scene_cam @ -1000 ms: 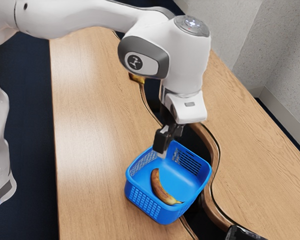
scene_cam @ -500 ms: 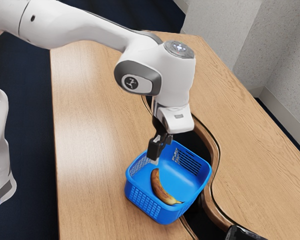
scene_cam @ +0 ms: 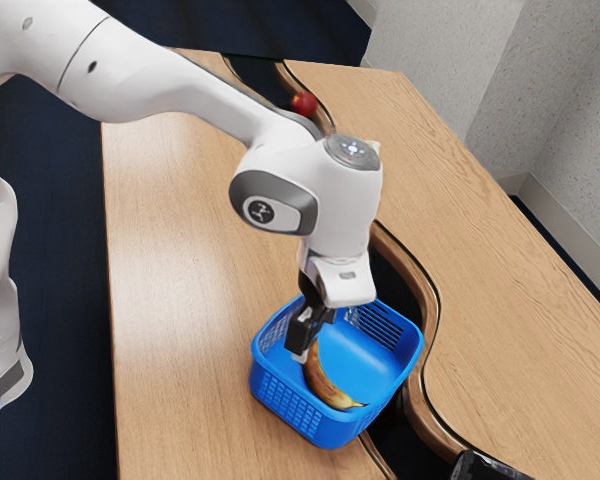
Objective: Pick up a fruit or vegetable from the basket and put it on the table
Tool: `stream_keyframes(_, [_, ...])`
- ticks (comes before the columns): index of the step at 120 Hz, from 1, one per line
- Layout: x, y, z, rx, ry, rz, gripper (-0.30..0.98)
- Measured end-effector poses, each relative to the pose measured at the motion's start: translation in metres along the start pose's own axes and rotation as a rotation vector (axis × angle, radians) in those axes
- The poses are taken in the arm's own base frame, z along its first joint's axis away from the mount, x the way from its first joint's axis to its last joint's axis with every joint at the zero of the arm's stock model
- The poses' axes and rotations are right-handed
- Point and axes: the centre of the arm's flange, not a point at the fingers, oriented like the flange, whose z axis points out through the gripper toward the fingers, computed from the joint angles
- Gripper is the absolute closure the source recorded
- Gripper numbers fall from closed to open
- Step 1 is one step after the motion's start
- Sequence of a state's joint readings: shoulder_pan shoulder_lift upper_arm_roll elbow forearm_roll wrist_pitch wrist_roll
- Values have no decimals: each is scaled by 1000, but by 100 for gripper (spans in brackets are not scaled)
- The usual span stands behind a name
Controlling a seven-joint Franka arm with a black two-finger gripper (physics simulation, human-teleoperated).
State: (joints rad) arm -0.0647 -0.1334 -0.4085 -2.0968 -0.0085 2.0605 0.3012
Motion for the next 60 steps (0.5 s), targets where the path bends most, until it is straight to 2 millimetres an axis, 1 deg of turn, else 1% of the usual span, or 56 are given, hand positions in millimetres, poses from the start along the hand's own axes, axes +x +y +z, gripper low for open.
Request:
stream_keyframes(24, [2,-14,18,-15,0,-12,0])
stream_keyframes(60, [6,-15,34,-27,2,0,0])
